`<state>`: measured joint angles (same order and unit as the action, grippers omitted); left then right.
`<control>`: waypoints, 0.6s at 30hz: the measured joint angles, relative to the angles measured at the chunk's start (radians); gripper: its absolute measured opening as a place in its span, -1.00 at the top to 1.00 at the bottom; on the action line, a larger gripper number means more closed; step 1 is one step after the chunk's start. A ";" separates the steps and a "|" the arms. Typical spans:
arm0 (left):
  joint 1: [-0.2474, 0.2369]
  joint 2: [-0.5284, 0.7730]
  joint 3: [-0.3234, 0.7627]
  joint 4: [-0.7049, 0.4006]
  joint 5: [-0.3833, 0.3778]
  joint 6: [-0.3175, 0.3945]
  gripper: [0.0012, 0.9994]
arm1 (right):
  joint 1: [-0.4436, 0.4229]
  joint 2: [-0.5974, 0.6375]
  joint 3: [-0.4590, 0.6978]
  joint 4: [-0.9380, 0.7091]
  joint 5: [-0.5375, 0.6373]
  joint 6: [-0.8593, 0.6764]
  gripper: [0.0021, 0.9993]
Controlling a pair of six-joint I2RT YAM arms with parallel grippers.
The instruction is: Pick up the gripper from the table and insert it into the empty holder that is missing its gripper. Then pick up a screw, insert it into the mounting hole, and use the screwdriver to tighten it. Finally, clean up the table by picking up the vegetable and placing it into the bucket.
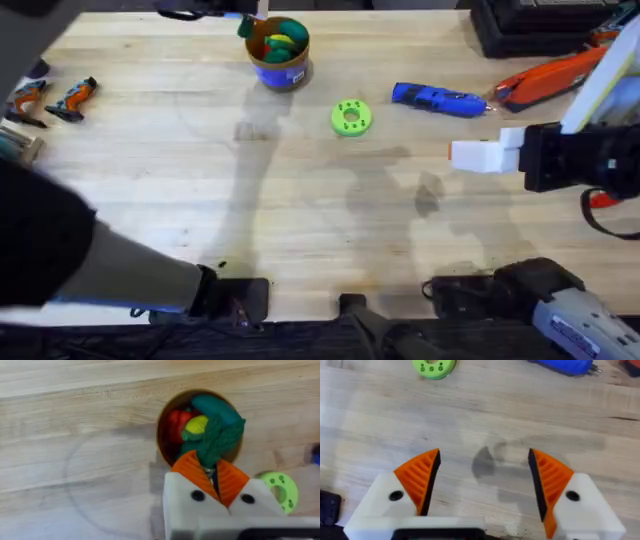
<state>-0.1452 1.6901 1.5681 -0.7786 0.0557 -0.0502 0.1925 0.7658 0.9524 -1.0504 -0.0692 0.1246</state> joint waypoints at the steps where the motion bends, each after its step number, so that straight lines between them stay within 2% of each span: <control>1: 0.000 0.018 0.000 0.015 0.000 0.000 0.96 | 0.000 0.000 0.000 0.000 0.000 0.000 -0.98; 5: 0.000 0.090 0.000 0.067 0.000 0.000 0.96 | 0.000 0.000 0.000 0.000 0.000 0.000 -0.98; 10: 0.000 0.116 0.000 0.075 0.000 0.000 0.96 | 0.000 0.000 0.000 -0.002 0.000 0.000 -0.98; 11: 0.000 0.115 0.000 0.085 0.000 0.003 0.84 | 0.000 0.000 0.000 -0.003 0.000 0.000 -0.98; 16: 0.000 0.115 0.000 0.086 0.000 0.001 -0.76 | 0.000 0.000 0.000 -0.003 0.000 0.000 -0.98; 18: 0.000 0.115 0.000 0.087 0.000 -0.003 -0.95 | 0.000 0.000 0.000 -0.003 0.000 0.000 -0.98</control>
<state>-0.1452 1.8050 1.5677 -0.6915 0.0560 -0.0531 0.1925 0.7658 0.9526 -1.0534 -0.0692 0.1246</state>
